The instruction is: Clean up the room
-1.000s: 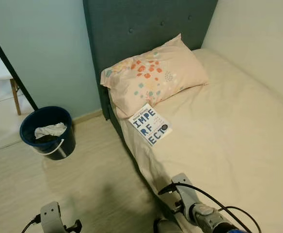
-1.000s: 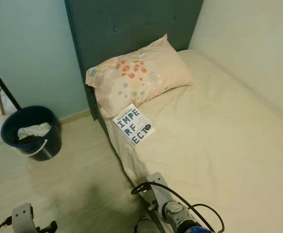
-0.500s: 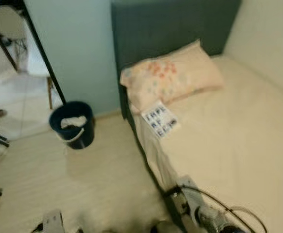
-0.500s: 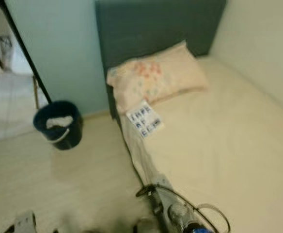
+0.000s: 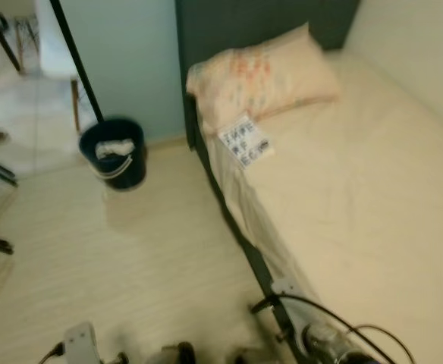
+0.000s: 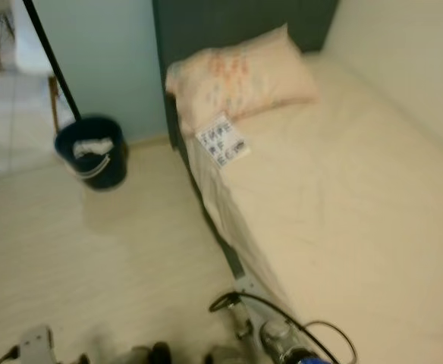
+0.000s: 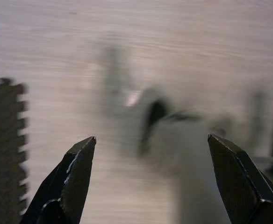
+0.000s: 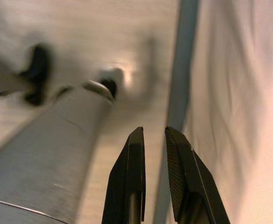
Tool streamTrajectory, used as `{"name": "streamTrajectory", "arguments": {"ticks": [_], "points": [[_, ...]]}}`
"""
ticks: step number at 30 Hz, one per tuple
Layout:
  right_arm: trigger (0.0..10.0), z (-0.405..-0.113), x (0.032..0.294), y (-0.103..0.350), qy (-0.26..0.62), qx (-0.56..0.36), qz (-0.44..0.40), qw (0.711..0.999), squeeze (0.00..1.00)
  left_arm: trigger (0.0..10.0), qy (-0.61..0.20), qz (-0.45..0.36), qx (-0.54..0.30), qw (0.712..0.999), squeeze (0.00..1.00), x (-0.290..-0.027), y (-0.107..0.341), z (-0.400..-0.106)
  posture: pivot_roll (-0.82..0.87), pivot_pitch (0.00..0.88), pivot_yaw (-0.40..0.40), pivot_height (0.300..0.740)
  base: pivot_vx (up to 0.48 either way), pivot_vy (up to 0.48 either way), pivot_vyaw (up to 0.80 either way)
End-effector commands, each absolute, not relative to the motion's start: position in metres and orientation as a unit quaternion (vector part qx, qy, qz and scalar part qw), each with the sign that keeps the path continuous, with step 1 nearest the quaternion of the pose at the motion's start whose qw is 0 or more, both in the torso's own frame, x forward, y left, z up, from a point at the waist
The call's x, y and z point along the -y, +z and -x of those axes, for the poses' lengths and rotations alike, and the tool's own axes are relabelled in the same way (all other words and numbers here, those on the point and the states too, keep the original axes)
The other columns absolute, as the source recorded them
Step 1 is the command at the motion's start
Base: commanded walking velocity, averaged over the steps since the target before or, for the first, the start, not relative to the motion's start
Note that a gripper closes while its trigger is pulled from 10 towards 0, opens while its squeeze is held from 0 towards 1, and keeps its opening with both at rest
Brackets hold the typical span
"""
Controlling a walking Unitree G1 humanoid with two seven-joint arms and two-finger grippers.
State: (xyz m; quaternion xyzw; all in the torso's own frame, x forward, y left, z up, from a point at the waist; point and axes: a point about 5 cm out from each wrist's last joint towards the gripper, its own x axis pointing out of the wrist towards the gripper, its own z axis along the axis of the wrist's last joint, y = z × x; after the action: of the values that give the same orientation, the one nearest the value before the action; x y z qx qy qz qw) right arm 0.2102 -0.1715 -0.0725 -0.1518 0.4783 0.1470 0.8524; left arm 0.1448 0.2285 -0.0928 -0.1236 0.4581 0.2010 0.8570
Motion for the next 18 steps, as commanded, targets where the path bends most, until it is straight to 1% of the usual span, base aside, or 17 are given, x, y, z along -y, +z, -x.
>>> {"name": "streamTrajectory", "arguments": {"ticks": [1, 15, 18], "points": [[10.0, -0.2024, 0.1705, -0.0771, 0.148, -0.491, 0.154, 0.844, 0.0, 10.0, 0.2, 0.122, -0.466, 0.853, 0.0, -0.2281, -0.0951, -0.1389, -0.05, 0.0, -0.005, 0.719, -0.435, 0.0, 0.0], [10.0, -0.2007, 0.1736, -0.0779, 0.142, -0.495, 0.157, 0.843, 0.0, 10.0, 0.197, 0.127, -0.463, 0.855, 0.0, -0.2257, -0.0949, -0.1408, -0.05, 0.0, -0.005, 0.719, -0.435, 0.0, 0.0], [10.0, -0.1988, 0.1746, -0.0788, 0.14, -0.5, 0.157, 0.84, 0.0, 10.0, 0.197, 0.128, -0.464, 0.854, 0.0, -0.2252, -0.0953, -0.1401, -0.05, 0.0, -0.003, 0.719, -0.434, 0.0, -0.67]]}}
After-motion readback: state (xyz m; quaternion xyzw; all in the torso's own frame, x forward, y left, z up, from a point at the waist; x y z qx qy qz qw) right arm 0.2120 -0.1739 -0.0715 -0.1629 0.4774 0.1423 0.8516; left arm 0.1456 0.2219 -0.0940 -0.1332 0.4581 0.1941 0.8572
